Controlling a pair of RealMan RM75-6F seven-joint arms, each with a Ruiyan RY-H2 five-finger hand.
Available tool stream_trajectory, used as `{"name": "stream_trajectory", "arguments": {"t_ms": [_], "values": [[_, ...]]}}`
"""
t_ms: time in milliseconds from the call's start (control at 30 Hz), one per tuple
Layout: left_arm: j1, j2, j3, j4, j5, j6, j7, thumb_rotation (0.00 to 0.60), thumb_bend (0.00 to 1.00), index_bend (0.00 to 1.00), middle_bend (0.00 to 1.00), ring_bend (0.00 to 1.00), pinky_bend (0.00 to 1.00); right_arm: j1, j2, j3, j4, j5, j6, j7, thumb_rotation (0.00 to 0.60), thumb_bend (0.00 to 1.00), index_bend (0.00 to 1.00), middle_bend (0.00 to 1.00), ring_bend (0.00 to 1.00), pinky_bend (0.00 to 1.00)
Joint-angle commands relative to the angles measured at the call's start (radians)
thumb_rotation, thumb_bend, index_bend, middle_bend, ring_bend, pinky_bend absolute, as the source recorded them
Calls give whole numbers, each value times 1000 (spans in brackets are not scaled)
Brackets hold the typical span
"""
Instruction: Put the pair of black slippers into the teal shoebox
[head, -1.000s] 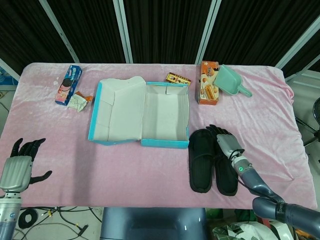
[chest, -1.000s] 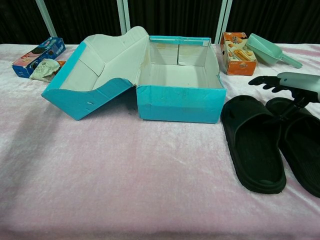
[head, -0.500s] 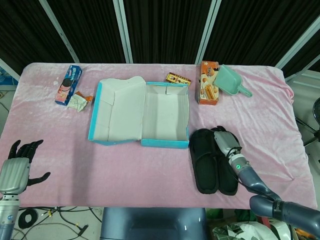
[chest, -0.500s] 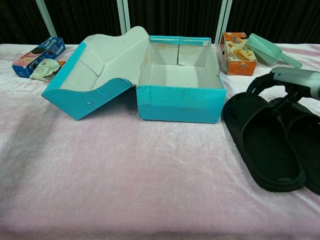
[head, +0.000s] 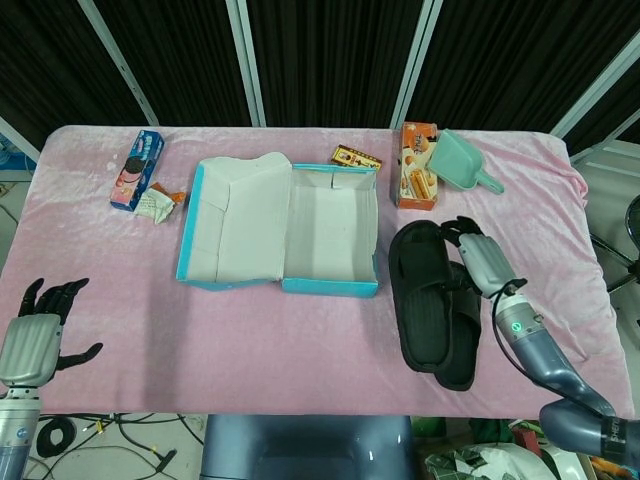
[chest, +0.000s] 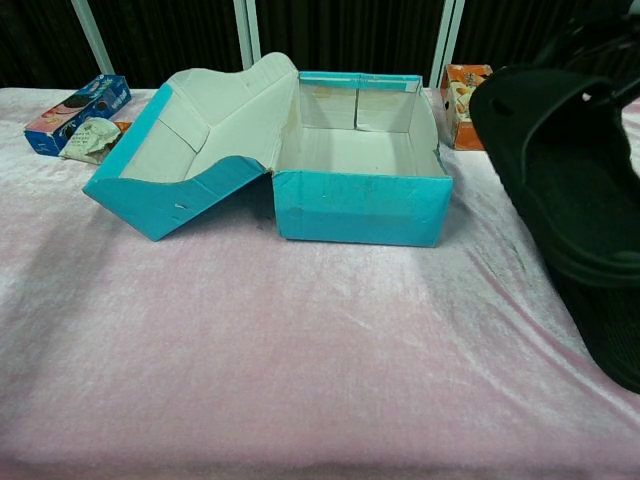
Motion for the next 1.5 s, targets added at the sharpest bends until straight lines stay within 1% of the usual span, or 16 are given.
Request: {"name": "stream_trajectory", "arguments": {"t_ms": [33,133,267,367,433,533,733,867,1000,1133,1233,1367,1500], "values": [[0,0,1,-3,-1,0,4,600,0,149,198,163,0,-5,40,42,-38,-2,21,49,600,191,401,448,165,61],[-2,1,1,-12,-2,-3,14,600,0,149,198,163,0,18,41,76,-54,4,5,109,600,208,406,448,162,62],[-2,-1,3,-18,4,1,22,600,0,149,198,163,0,65,-4,114,-44,30,-28,181,600,230,421,454,160,62],[1,-4,8,-17,1,1,24,600,0,149,198,163,0,113,-75,141,-8,87,-33,191,600,248,434,463,160,62],[5,-4,10,-14,-3,2,20,600,0,149,198,163,0,149,-124,153,27,141,-38,173,600,249,437,465,160,61],[10,-6,12,-7,-8,5,11,600,0,149,198,163,0,200,-177,159,78,222,-55,122,600,249,439,465,160,61],[16,-13,17,13,-19,-1,-10,600,0,149,198,163,0,316,-275,142,214,381,-66,-62,600,249,439,465,160,61],[16,-15,16,20,-26,-6,-18,600,0,149,198,163,0,386,-341,135,293,499,-38,-190,600,249,443,467,162,62],[14,-17,16,20,-28,-11,-16,600,0,149,198,163,0,452,-402,134,351,596,4,-317,600,249,448,469,166,61],[13,-17,15,20,-32,-14,-16,600,0,149,198,163,0,509,-457,129,425,649,38,-430,600,249,452,472,167,61],[15,-15,15,21,-37,-14,-16,600,0,149,198,163,0,540,-491,126,480,670,48,-489,600,249,456,477,169,61],[19,-13,16,21,-43,-14,-18,600,0,149,198,163,0,572,-535,126,559,689,57,-548,600,249,459,479,171,61],[21,-12,16,23,-50,-15,-21,600,0,149,198,163,0,585,-572,128,620,687,63,-578,600,249,462,481,171,62]]}}
